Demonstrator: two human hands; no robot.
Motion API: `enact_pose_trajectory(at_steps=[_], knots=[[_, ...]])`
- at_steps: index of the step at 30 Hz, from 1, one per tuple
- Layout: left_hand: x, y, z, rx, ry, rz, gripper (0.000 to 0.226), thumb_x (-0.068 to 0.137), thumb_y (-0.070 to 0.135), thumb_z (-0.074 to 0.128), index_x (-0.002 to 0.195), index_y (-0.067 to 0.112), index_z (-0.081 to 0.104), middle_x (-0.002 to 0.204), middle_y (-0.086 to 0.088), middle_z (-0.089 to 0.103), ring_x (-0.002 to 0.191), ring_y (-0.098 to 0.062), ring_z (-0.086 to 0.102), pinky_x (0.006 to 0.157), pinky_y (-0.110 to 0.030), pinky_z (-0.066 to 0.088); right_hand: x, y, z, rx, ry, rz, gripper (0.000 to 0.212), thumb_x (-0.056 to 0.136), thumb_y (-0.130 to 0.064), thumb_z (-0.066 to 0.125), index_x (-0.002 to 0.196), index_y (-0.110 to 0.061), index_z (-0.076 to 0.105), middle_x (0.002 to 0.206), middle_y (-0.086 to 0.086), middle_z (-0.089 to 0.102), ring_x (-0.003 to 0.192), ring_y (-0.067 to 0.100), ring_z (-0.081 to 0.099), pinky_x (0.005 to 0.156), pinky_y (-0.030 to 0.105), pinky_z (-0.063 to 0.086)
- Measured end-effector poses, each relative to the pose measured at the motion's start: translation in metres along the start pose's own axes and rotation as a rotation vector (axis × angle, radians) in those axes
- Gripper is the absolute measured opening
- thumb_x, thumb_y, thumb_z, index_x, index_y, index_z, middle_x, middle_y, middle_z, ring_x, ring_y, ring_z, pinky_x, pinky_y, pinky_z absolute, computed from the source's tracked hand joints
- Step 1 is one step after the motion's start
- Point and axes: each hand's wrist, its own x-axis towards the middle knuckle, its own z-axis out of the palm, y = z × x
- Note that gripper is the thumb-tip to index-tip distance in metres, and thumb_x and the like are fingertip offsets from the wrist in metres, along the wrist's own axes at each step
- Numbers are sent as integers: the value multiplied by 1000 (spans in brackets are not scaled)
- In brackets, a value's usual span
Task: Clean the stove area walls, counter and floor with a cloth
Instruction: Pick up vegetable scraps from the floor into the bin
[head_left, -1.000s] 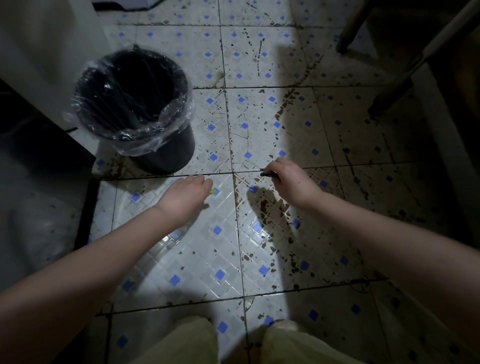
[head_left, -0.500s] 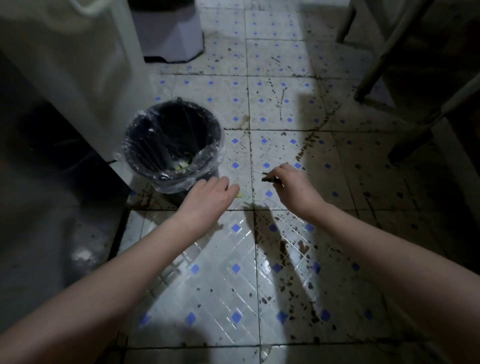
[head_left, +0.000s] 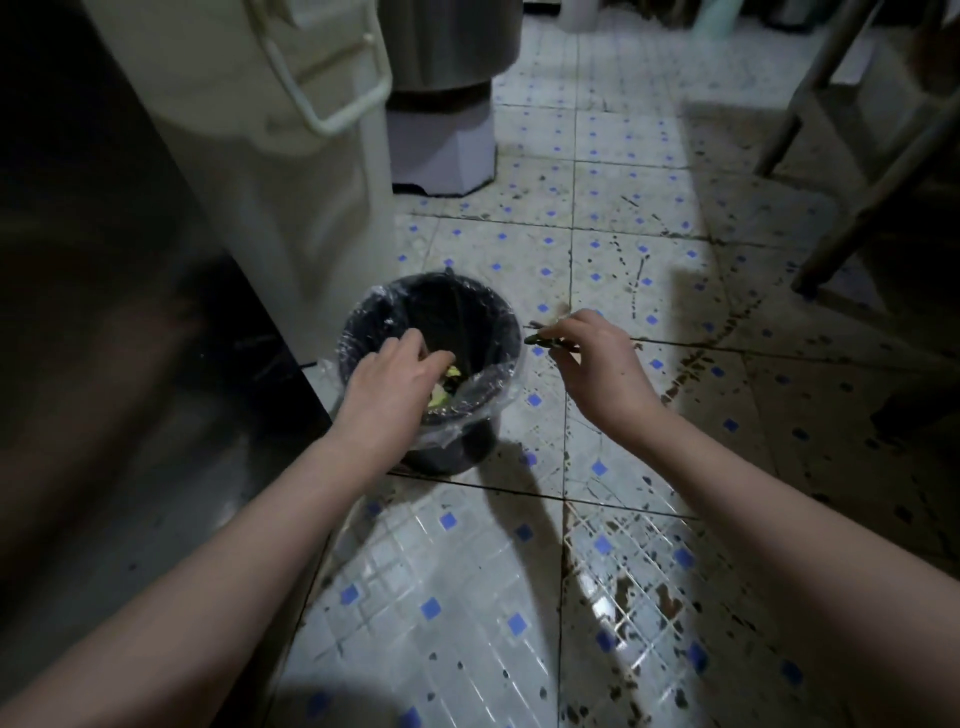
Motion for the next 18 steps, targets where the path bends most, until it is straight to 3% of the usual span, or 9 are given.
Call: enact_pose_trajectory(at_steps=[7, 11, 18], knots=[[0, -25, 7, -121, 56, -180, 42, 88, 7, 56, 126, 24, 56, 101, -7, 47, 93, -29, 50, 76, -37, 38, 18, -29, 18, 71, -43, -77, 25, 86, 2, 58, 105, -9, 70, 101, 10, 62, 93, 25, 60, 83, 32, 49], [-4, -33, 7, -65, 78, -202, 54, 83, 3, 59, 130, 27, 50, 111, -5, 49, 101, -28, 49, 80, -38, 38, 26, -41, 27, 86, -59, -102, 26, 84, 3, 59, 105, -8, 70, 104, 11, 63, 95, 27, 59, 83, 25, 43], [-12, -47, 8, 7, 77, -227, 58, 81, 0, 56, 135, 22, 46, 116, -8, 51, 101, -32, 50, 78, -41, 39, 36, -51, 42, 76, -78, -135, 26, 85, 1, 59, 106, -10, 70, 108, 9, 64, 98, 28, 60, 88, 39, 49]])
